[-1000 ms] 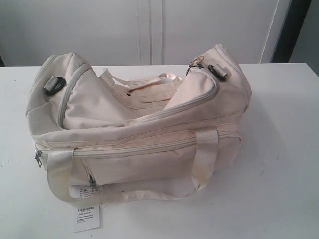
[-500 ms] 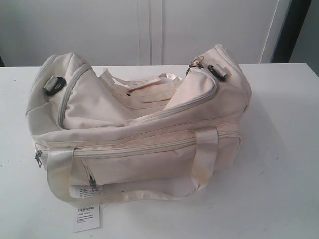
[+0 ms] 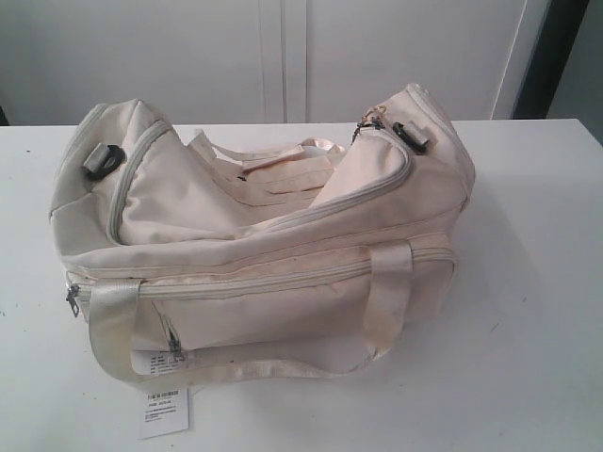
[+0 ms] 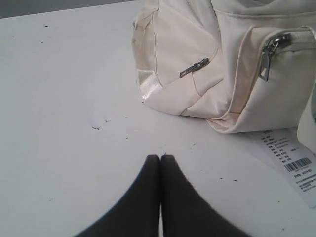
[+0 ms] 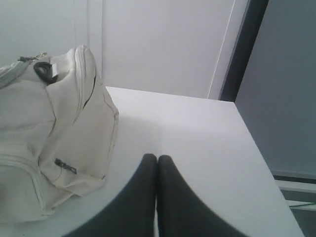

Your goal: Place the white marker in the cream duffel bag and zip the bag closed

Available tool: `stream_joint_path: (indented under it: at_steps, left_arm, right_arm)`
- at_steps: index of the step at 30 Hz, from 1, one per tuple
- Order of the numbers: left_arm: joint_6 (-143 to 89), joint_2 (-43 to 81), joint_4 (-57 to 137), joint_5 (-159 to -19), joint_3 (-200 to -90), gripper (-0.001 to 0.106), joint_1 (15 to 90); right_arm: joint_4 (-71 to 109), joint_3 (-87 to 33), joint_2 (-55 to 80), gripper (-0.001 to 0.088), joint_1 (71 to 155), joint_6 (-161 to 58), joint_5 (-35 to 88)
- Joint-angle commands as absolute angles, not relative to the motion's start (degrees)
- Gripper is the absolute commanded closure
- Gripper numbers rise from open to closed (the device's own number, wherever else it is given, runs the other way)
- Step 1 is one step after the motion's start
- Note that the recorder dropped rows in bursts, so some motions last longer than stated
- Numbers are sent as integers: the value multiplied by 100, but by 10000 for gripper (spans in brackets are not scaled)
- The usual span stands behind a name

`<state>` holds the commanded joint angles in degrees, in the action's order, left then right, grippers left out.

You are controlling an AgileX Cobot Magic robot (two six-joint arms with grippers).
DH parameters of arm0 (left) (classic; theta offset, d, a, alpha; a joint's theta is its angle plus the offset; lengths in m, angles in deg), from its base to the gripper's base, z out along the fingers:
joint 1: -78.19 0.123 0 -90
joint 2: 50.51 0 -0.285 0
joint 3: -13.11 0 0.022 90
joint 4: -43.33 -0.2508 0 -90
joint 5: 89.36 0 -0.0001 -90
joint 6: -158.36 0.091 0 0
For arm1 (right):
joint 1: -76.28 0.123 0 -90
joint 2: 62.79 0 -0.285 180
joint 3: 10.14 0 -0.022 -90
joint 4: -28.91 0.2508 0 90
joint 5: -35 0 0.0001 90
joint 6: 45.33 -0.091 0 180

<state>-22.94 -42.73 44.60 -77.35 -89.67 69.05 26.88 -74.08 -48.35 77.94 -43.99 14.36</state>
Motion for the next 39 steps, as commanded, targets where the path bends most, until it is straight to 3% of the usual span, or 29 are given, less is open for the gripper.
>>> stream_joint_path:
  at_steps: [9,28,39]
  left_arm:
    - [-2294,-4273,4460,-7735,-8967,1053,6905]
    - [-2294,-4273,4460,-7735,-8967,1053,6905]
    - [-2294,-4273,4460,-7735,-8967,1053,6905]
  right_arm:
    - [2697,-8092,-5500,868,7794,-4401,1880]
    - [2699,-8736,-5500,868,7794,-4401,2244]
    - [2721,-8736,-5500,868,7794,-4401,1678]
